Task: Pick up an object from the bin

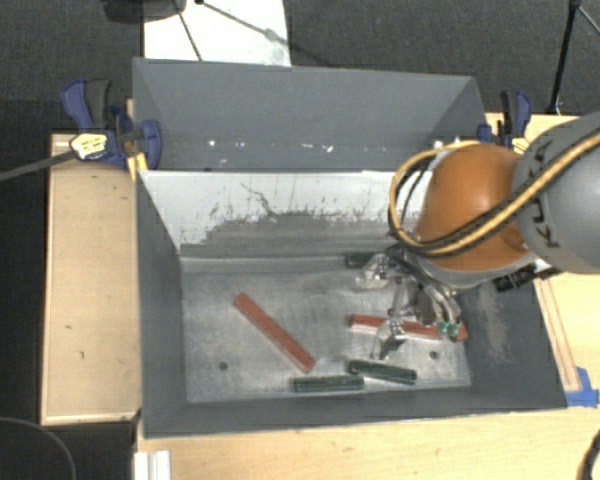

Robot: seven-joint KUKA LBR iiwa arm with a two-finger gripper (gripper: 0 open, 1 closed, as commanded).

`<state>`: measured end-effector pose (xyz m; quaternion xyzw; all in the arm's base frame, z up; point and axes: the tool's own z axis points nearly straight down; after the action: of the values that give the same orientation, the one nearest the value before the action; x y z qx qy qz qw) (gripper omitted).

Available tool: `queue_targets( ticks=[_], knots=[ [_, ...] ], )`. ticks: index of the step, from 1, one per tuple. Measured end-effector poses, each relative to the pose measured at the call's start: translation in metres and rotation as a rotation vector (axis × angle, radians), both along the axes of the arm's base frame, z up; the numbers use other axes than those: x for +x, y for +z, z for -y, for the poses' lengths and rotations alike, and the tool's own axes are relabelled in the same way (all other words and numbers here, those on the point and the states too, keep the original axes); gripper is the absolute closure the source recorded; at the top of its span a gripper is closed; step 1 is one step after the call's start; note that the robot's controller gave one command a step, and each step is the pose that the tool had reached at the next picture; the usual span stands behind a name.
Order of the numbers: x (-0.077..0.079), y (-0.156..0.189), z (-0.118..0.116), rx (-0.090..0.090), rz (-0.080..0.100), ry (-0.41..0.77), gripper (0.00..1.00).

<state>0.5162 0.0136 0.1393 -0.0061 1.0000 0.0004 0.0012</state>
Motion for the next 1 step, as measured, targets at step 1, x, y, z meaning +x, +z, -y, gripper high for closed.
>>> queue_targets(
  ticks=[1],
  knots=[
    [0.0148,-0.0393,0.0272,0.002,0.006,-0.119,0.00]
  ],
)
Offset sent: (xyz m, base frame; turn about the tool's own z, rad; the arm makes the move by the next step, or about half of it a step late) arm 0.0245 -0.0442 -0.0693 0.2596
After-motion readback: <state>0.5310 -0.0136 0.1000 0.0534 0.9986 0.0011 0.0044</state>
